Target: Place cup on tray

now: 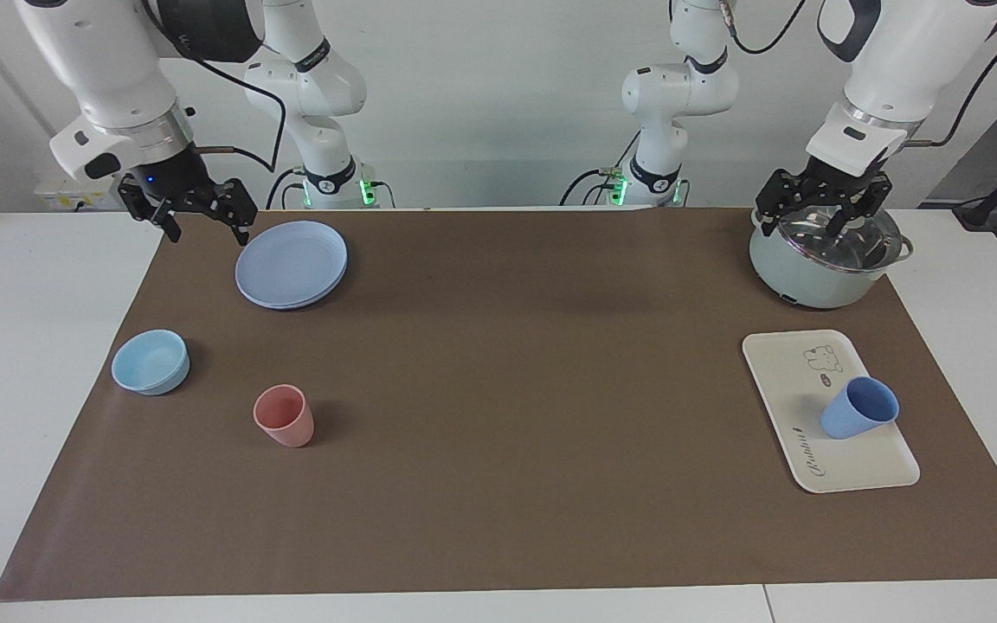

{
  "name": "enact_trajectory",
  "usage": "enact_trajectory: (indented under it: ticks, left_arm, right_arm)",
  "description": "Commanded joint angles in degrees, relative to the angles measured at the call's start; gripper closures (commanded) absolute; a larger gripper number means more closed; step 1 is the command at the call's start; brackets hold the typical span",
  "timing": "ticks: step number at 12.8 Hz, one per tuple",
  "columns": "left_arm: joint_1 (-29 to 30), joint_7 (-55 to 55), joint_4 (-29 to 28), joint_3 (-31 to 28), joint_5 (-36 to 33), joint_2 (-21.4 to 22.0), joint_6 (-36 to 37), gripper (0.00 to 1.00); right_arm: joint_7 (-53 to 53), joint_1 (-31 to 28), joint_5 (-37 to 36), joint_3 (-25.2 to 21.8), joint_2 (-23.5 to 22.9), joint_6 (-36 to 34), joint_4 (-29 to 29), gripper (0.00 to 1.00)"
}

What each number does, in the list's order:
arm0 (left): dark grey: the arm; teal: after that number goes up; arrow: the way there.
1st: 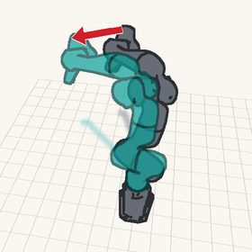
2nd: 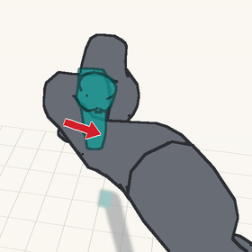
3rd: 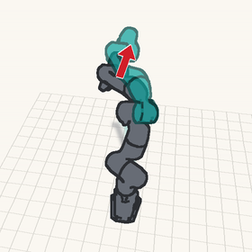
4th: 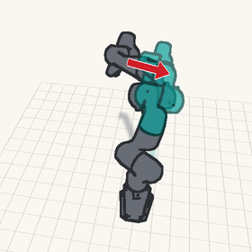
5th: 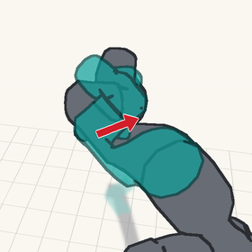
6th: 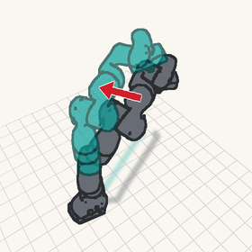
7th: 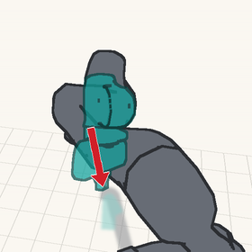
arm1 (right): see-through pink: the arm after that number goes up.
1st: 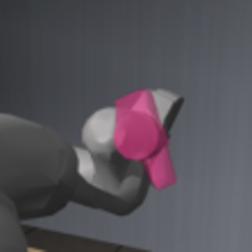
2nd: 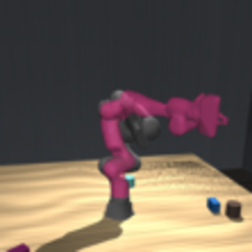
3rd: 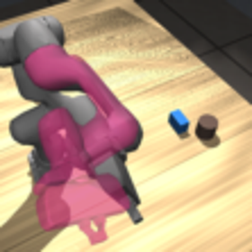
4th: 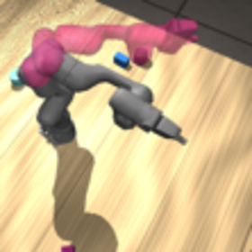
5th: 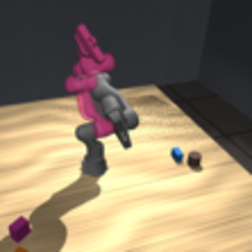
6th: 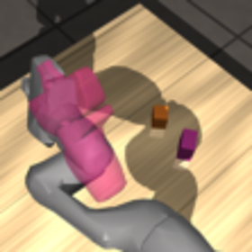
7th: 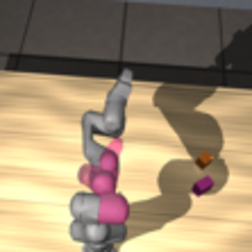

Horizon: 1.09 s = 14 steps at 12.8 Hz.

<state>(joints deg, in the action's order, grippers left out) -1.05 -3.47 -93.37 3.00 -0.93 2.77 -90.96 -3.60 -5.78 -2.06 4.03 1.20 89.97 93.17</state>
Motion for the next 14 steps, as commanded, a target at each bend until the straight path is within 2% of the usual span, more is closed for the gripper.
enact_trajectory:
  ticks: [1, 4, 5, 6, 9, 14]
  left_arm:
    - [0.9, -0.5, -1.0, 0.1, -1.4, 0.7, -1.1, 0.0]
    - [0.3, -0.4, -1.1, 0.0, -1.3, 0.6, -1.3, 0.0]
    - [-0.2, -0.2, -0.9, -0.1, -1.3, 0.5, -1.3, 0.0]
    - [-0.1, -0.3, -1.0, -0.1, -1.3, 0.6, -1.3, 0.0]
    - [0.0, -0.1, -0.8, 0.0, -1.3, 0.5, -1.1, 0.0]
    - [0.0, -0.2, -0.8, 0.0, -1.1, 0.5, -1.2, 0.0]
  right_arm:
    - [-0.7, 0.0, 1.2, -0.8, -1.0, -1.0, -1.7, 0.0]
    - [-0.7, 5.0, 0.0, -4.0, -1.1, -0.8, -1.8, 0.0]
    - [-0.8, 7.9, 0.2, -7.6, -0.9, -1.4, -1.4, 0.0]
    - [-0.9, 8.9, 0.3, -8.5, -0.5, -1.1, -0.5, 0.0]
    - [-0.7, 9.2, 1.0, -8.6, 2.8, 1.6, 4.0, 0.0]
    - [-0.6, 9.5, 0.7, -8.3, 2.8, 1.4, 3.4, 0.0]
